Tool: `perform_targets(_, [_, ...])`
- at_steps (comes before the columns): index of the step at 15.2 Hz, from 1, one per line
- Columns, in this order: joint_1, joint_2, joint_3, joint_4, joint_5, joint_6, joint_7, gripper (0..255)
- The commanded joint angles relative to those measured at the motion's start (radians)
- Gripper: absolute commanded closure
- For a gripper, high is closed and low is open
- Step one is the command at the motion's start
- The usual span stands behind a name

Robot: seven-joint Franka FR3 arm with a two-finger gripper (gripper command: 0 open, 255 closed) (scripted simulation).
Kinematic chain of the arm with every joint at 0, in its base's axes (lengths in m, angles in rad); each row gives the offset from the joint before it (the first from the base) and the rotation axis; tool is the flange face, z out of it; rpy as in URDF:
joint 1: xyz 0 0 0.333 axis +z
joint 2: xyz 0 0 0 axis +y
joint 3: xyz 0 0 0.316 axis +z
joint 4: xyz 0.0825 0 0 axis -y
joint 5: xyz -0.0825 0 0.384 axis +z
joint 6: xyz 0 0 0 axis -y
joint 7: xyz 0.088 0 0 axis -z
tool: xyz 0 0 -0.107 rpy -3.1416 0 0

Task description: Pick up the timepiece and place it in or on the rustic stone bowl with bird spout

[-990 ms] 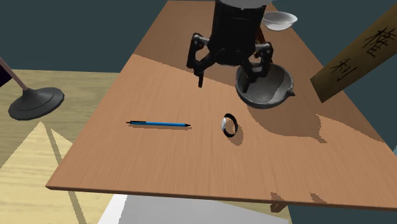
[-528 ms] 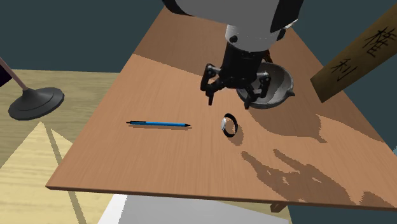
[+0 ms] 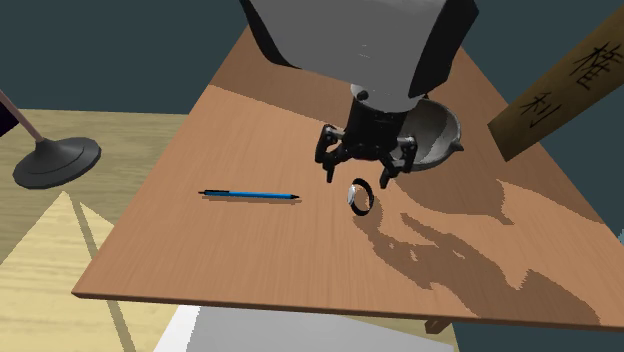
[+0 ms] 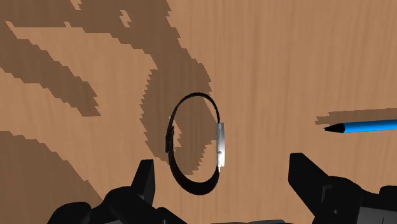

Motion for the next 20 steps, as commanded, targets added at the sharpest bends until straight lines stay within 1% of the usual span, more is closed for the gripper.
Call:
perform_targets(1, [0.001, 0.003, 0.001, -0.003, 0.002, 0.007, 0.001, 0])
perform_targets(6, [0.001, 0.003, 0.001, -0.003, 0.002, 0.007, 0.001, 0])
perform_targets(7, [0.001, 0.003, 0.001, -0.003, 0.002, 0.007, 0.001, 255])
perform_targets(16, [0.001, 0.003, 0.001, -0.003, 0.002, 0.007, 0.001, 255])
perform_targets(20, [-0.001, -0.032, 0.004, 0.023, -0.007, -0.054, 0.011, 255])
